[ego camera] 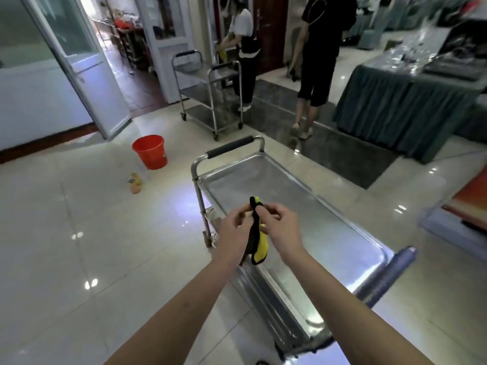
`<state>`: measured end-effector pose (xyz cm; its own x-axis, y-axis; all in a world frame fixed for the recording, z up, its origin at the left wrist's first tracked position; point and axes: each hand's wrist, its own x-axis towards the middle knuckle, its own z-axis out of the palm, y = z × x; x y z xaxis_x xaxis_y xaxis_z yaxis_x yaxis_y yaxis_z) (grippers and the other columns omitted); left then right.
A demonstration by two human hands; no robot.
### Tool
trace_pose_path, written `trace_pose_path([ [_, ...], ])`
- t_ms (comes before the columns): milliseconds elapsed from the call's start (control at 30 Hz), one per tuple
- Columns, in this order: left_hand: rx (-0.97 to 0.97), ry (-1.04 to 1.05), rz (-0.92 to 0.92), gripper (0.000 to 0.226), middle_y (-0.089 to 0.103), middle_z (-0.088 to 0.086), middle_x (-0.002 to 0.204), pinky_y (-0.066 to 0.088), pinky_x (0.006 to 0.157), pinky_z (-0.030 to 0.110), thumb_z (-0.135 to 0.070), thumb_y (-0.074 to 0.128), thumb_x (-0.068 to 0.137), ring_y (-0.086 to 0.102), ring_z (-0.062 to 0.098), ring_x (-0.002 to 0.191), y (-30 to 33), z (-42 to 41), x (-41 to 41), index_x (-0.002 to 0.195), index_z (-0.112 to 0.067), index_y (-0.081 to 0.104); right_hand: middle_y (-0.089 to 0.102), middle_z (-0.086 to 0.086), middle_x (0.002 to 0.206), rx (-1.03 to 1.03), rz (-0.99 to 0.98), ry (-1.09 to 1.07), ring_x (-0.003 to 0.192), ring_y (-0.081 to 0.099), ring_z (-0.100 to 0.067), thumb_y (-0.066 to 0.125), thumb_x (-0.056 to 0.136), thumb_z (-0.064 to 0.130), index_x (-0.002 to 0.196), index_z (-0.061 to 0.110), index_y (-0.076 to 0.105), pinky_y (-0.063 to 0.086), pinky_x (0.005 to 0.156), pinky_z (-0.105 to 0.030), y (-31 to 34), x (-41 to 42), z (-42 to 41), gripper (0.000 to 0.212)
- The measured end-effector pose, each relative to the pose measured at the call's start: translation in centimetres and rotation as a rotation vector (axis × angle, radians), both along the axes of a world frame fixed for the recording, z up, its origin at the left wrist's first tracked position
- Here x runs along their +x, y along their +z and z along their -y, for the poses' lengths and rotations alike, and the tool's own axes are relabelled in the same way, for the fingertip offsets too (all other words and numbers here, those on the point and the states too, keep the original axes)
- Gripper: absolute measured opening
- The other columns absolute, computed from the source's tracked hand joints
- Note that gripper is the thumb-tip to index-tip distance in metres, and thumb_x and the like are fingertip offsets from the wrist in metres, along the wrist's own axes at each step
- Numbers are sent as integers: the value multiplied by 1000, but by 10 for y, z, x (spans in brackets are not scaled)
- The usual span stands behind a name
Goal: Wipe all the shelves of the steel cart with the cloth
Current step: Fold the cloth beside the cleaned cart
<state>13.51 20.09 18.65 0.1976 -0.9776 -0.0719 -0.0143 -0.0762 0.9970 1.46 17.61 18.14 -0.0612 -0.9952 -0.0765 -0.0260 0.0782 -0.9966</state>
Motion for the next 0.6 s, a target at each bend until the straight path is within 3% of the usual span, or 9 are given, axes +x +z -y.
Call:
trace_pose_path([
  [167,-25,-82,-5,24,77,-4,103,56,85,25,-16,57,102,72,13,99,-2,38,-31,114,-24,75,78,-3,89,-15,21,-83,96,74,-33,71,80,50,89,35,77,58,88,-61,-10,-29,30,19],
  [267,24,-141,10,23,77,0,101,59,91,38,-19,57,102,73,18,98,-7,62,-43,112,-26,76,78,-4,91,-11,67,-134,96,74,-32,75,85,44,91,32,78,58,89,-61,-13,-42,41,14],
  [367,42,-234,78,25,77,3,98,58,91,52,-22,57,100,73,24,93,-14,90,-61,110,-33,77,78,-5,88,3,108,-201,91,76,-27,77,92,26,94,23,76,60,89,-59,-19,-62,56,4],
  [467,63,-278,9,23,76,10,93,56,80,51,-20,59,99,71,30,84,-21,105,-77,109,-29,77,77,-10,87,20,126,-241,87,75,-25,72,97,18,99,13,76,60,88,-58,-23,-79,66,6],
  [600,87,-372,-65,22,77,9,100,57,88,46,-18,65,97,73,26,93,-29,122,-102,117,-23,73,76,-10,87,27,102,-335,85,74,-23,70,98,18,94,17,77,59,89,-58,-27,-101,75,7],
])
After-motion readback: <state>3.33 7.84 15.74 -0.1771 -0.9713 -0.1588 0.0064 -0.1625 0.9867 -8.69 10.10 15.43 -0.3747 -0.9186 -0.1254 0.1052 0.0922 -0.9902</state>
